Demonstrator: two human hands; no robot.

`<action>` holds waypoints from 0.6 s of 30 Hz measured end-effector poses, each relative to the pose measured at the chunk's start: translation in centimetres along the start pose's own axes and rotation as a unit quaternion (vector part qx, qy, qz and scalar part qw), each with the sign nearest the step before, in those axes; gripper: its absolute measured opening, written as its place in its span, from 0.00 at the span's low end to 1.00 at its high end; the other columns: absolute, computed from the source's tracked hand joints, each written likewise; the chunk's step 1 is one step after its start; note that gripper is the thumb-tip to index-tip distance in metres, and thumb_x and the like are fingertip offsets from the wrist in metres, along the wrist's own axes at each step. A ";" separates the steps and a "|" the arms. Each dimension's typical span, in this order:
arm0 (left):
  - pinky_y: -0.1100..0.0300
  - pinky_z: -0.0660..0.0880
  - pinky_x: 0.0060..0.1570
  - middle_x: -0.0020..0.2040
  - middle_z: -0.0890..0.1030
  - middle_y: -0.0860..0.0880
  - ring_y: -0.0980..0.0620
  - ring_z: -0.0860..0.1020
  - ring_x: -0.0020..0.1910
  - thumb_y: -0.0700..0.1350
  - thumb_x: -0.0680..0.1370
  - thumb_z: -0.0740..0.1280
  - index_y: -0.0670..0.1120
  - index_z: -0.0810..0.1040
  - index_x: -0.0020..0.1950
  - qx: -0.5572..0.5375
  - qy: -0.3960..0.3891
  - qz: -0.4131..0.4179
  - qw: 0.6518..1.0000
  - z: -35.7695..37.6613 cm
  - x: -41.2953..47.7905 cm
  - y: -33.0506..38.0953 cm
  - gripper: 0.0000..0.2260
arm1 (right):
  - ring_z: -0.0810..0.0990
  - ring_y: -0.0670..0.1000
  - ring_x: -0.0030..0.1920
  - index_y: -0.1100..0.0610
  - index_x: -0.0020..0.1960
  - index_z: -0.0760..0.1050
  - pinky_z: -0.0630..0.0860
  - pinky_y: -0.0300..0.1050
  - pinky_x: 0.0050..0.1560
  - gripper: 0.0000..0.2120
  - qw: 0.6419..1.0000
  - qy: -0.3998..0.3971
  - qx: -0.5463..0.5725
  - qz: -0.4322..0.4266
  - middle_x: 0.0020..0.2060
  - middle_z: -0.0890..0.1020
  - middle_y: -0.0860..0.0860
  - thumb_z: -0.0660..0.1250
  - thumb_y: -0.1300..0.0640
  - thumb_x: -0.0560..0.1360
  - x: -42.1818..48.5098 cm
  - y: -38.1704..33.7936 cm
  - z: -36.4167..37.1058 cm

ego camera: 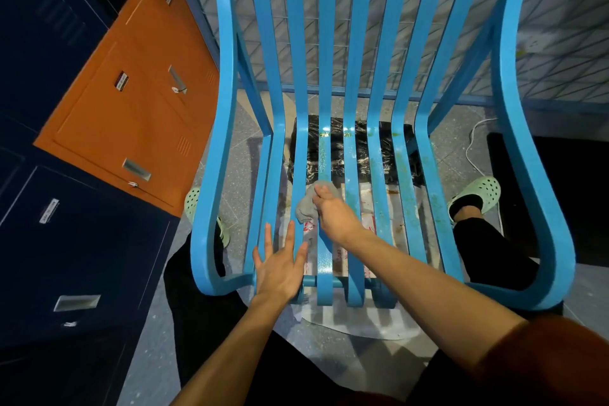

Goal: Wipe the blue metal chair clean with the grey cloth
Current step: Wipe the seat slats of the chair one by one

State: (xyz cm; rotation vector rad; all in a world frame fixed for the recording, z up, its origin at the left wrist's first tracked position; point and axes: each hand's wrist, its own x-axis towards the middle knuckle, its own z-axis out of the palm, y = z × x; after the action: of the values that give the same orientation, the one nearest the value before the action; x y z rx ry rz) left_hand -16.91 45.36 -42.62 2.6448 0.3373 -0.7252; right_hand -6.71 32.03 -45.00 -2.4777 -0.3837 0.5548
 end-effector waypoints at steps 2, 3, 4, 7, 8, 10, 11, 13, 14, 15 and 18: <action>0.42 0.37 0.76 0.81 0.56 0.47 0.56 0.24 0.71 0.61 0.84 0.43 0.56 0.38 0.81 -0.004 -0.002 -0.003 1.000 -0.2 -0.2 0.1 0.27 | 0.57 0.58 0.77 0.65 0.76 0.61 0.55 0.50 0.74 0.22 1.000 0.019 0.005 -0.019 0.77 0.59 0.58 0.53 0.63 0.82 -0.1 0.0 0.6; 0.42 0.37 0.76 0.81 0.56 0.47 0.56 0.24 0.72 0.61 0.84 0.43 0.56 0.38 0.81 -0.004 0.001 -0.002 1.000 -0.2 -0.1 0.1 0.27 | 0.58 0.59 0.76 0.63 0.76 0.62 0.56 0.50 0.74 0.23 1.000 0.007 -0.012 -0.025 0.77 0.59 0.58 0.50 0.55 0.83 -0.9 0.1 1.2; 0.42 0.37 0.76 0.81 0.55 0.47 0.55 0.25 0.73 0.61 0.84 0.43 0.56 0.38 0.80 -0.003 0.003 -0.001 1.000 -0.1 0.0 0.0 0.27 | 0.63 0.57 0.75 0.60 0.75 0.64 0.60 0.48 0.72 0.29 1.000 -0.012 -0.002 -0.005 0.76 0.63 0.57 0.48 0.43 0.82 -1.8 0.2 2.0; 0.41 0.37 0.76 0.82 0.53 0.49 0.54 0.26 0.74 0.61 0.84 0.43 0.57 0.37 0.80 0.003 0.007 0.002 1.000 0.6 0.4 -0.5 0.27 | 0.56 0.53 0.78 0.54 0.79 0.56 0.68 0.49 0.70 0.27 1.000 -0.016 0.011 -0.013 0.79 0.53 0.53 0.59 0.54 0.82 -6.4 -0.1 3.8; 0.41 0.37 0.76 0.82 0.53 0.48 0.54 0.25 0.74 0.61 0.84 0.43 0.57 0.37 0.80 0.007 0.009 0.002 1.000 0.7 0.5 -0.6 0.27 | 0.48 0.52 0.79 0.54 0.80 0.50 0.67 0.49 0.72 0.31 0.999 -0.001 -0.006 -0.046 0.80 0.45 0.51 0.58 0.65 0.81 -7.8 0.1 4.9; 0.42 0.37 0.76 0.82 0.52 0.48 0.54 0.25 0.74 0.61 0.84 0.43 0.58 0.37 0.80 0.007 0.010 0.005 1.000 0.9 0.5 -0.6 0.27 | 0.39 0.48 0.78 0.53 0.80 0.44 0.56 0.45 0.77 0.35 0.998 -0.001 0.025 -0.058 0.78 0.39 0.47 0.55 0.71 0.80 -10.7 0.4 6.2; 0.42 0.36 0.76 0.82 0.51 0.48 0.54 0.25 0.74 0.61 0.84 0.43 0.58 0.37 0.80 0.004 0.012 0.008 1.000 0.8 0.4 -0.6 0.27 | 0.37 0.47 0.78 0.53 0.80 0.43 0.48 0.42 0.78 0.35 0.998 -0.013 0.022 -0.063 0.78 0.38 0.46 0.54 0.70 0.80 -11.9 0.3 6.7; 0.43 0.36 0.75 0.82 0.50 0.47 0.54 0.26 0.75 0.61 0.84 0.44 0.57 0.37 0.80 -0.001 0.011 0.008 1.000 0.8 0.4 -0.5 0.27 | 0.34 0.44 0.76 0.53 0.80 0.44 0.37 0.37 0.74 0.33 0.997 -0.029 0.043 -0.060 0.77 0.36 0.44 0.54 0.69 0.81 -13.3 -0.2 7.1; 0.43 0.36 0.76 0.82 0.49 0.47 0.54 0.26 0.75 0.61 0.84 0.44 0.57 0.37 0.80 -0.002 0.010 0.007 1.000 0.8 0.4 -0.4 0.27 | 0.33 0.44 0.76 0.53 0.80 0.44 0.36 0.37 0.73 0.33 0.997 -0.031 0.043 -0.062 0.76 0.36 0.43 0.55 0.69 0.81 -13.5 -0.3 7.0; 0.43 0.36 0.76 0.82 0.48 0.47 0.54 0.26 0.75 0.61 0.84 0.44 0.57 0.37 0.80 -0.002 0.012 0.006 1.000 0.8 0.4 -0.5 0.27 | 0.34 0.43 0.76 0.53 0.80 0.45 0.37 0.38 0.74 0.33 0.998 -0.030 0.032 -0.056 0.76 0.36 0.43 0.56 0.69 0.81 -13.2 -0.4 6.7; 0.43 0.36 0.75 0.82 0.47 0.47 0.54 0.27 0.75 0.60 0.84 0.44 0.58 0.38 0.80 -0.005 0.011 0.005 1.000 0.9 0.4 -0.6 0.27 | 0.39 0.45 0.78 0.52 0.80 0.47 0.47 0.46 0.79 0.32 0.997 -0.016 0.045 -0.054 0.77 0.40 0.43 0.54 0.69 0.81 -10.4 0.2 6.3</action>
State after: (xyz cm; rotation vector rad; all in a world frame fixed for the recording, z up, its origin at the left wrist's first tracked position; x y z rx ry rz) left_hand -17.13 45.56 -43.70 2.6443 0.3331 -0.6905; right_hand -18.64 30.79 -46.72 -2.3490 -0.4924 0.5552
